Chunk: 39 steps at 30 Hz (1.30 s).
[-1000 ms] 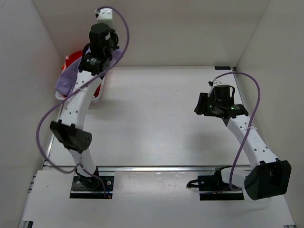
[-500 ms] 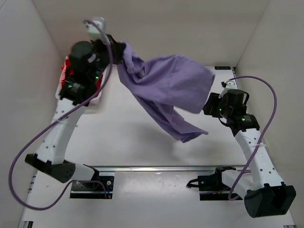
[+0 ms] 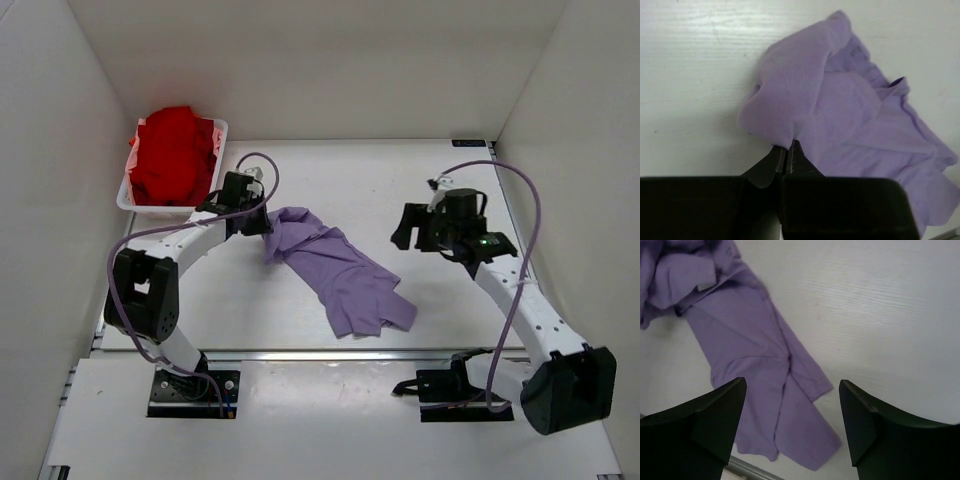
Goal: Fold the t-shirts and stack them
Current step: Move the tshirt to the center of the board, then flatten out the tshirt
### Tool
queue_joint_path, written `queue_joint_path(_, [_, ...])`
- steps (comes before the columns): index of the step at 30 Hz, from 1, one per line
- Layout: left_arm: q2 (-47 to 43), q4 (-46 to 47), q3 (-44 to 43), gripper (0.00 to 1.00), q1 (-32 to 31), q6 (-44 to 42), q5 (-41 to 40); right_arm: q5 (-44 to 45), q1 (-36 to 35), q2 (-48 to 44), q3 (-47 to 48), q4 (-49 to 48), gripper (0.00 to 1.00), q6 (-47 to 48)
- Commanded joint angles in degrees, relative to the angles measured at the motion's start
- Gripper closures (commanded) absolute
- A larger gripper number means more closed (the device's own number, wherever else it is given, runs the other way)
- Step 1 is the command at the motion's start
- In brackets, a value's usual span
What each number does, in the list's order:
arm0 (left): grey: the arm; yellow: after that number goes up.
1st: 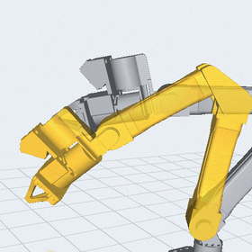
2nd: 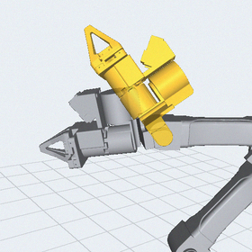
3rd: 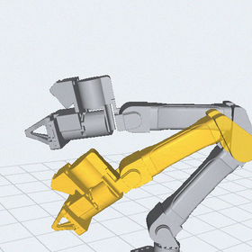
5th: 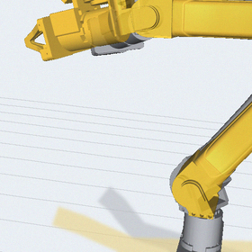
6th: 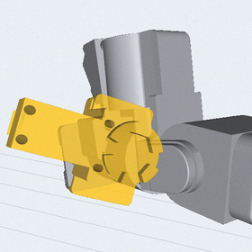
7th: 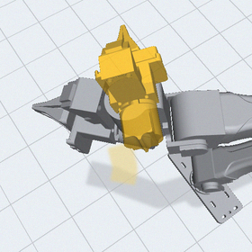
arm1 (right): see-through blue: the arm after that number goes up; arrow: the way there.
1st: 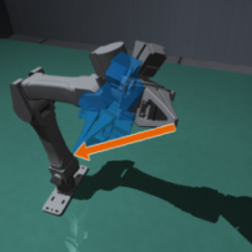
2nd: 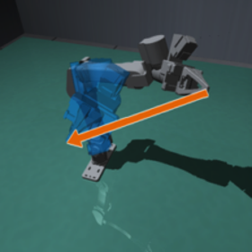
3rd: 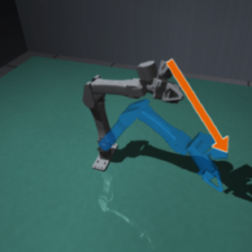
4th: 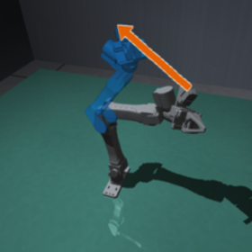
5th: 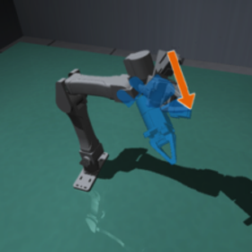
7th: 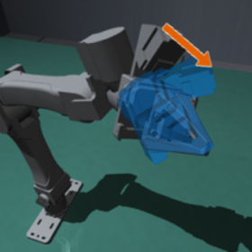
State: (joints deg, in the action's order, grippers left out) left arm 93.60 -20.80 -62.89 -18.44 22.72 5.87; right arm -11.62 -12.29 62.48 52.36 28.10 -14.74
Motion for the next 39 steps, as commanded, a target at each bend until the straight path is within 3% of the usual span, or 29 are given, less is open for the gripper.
queue_joint_path(1, [-5.5,6.6,-0.5,1.0,0.0,1.7,2.7,-2.6,-6.5,5.3,-2.4,-7.0,0.26,-2.7])
queue_joint_path(6, [-5.9,6.1,0.4,1.0,0.8,1.5,3.4,-0.5,-15.0,14.1,-5.3,-9.5,0.27,-5.8])
queue_joint_path(10, [-5.9,6.0,1.5,1.0,1.9,1.9,4.5,2.1,-17.6,20.0,-6.7,-10.7,0.34,-7.9])
queue_joint_path(13, [-6.3,6.5,2.4,1.0,2.0,2.1,4.9,2.2,-17.6,22.7,-7.5,-11.6,0.54,-9.3])
queue_joint_path(15, [-6.7,6.8,3.6,1.0,1.8,1.8,4.8,1.6,-17.6,23.2,-8.4,-12.4,0.76,-9.2])
queue_joint_path(18, [-6.9,6.7,4.0,1.0,2.2,1.9,4.9,0.4,-17.8,23.0,-8.7,-13.2,0.74,-9.3])
queue_joint_path(21, [-6.7,7.1,4.8,1.0,2.4,2.5,5.3,0.7,-17.8,23.1,-8.3,-12.4,0.99,-8.9])
queue_joint_path(30, [-5.0,3.0,1.0,1.0,2.6,1.7,4.1,2.4,-17.1,15.9,-1.6,-4.4,1.0,-7.9])
queue_joint_path(36, [-5.1,1.4,-7.5,1.0,4.8,4.4,4.1,6.7,-14.0,4.7,7.5,0.4,1.0,-6.2])
queue_joint_path(39, [-3.9,-1.3,-15.5,1.0,5.3,5.7,4.1,4.4,-9.0,-0.5,9.5,0.0,1.0,-5.9])
